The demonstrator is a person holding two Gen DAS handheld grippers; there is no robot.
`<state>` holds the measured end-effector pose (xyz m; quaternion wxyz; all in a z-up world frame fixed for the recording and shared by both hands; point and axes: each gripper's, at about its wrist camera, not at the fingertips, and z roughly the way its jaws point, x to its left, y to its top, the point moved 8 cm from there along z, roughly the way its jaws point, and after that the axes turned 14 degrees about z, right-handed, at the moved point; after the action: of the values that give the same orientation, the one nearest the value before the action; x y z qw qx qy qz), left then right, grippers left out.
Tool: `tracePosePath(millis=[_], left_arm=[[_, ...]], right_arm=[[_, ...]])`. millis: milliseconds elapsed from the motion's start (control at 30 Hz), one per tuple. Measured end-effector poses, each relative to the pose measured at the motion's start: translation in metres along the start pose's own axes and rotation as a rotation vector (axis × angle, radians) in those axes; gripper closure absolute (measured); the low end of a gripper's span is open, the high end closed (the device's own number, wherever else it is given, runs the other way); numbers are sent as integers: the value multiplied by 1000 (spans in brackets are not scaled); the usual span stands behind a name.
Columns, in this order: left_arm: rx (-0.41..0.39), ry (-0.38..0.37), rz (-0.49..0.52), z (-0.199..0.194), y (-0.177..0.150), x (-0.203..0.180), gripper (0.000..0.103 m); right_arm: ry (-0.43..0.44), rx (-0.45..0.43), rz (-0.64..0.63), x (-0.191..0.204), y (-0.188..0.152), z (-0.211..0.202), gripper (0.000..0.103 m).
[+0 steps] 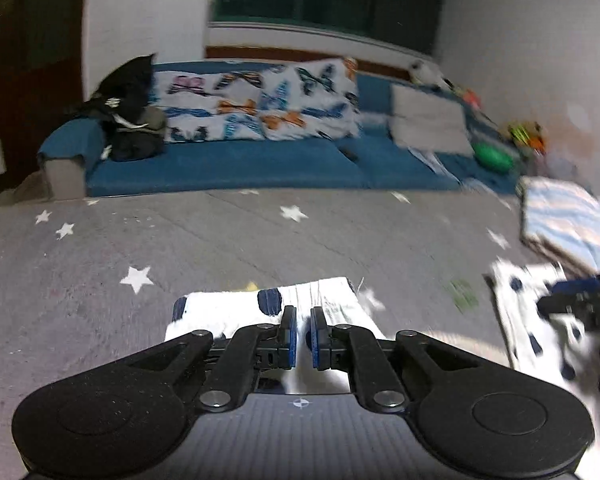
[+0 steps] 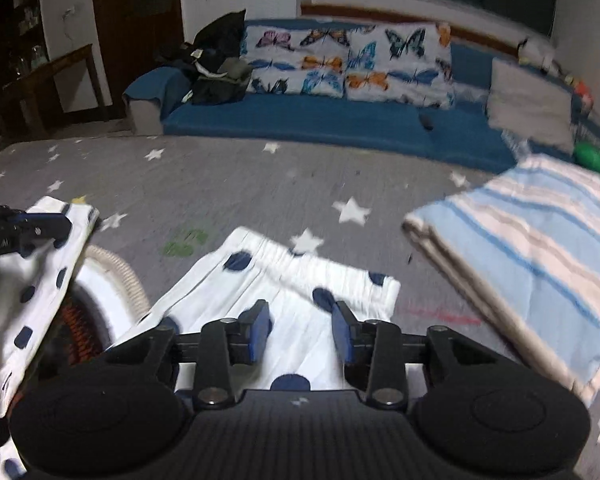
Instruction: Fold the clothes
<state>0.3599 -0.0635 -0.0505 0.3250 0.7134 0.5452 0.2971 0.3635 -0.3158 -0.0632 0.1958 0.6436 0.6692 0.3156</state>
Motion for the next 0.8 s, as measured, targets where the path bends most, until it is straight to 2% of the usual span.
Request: tracePosePath(millis=[33, 167, 233, 300, 333, 367, 567, 667, 800], left_arm=[[-3, 10, -27, 2, 2, 3, 94], [-3, 9, -117, 3, 6, 17, 94], [2, 7, -117, -7, 6, 22, 91], [8, 5, -116, -17, 5, 27, 82], [21, 7, -106, -23, 3, 27, 66], [32, 20, -98, -31, -1, 28, 56], [71, 76, 46, -84, -35, 7, 56], [81, 116, 121, -114, -61, -3, 58], [85, 127, 135, -142, -91, -14, 59]], right_arm=[[-9, -10, -2, 0, 3, 3, 59], [-28, -22, 27, -6, 15, 9, 59], [-33, -23, 44, -11, 17, 3, 58], [-14, -14, 40, -12, 16, -9, 56], [-10, -9, 29, -12, 13, -15, 55], [-6, -3, 18, -12, 11, -22, 55], [58, 62, -54, -1, -28, -66, 52], [90, 88, -89, 10, -60, -92, 52], [95, 100, -92, 12, -98, -116, 53]])
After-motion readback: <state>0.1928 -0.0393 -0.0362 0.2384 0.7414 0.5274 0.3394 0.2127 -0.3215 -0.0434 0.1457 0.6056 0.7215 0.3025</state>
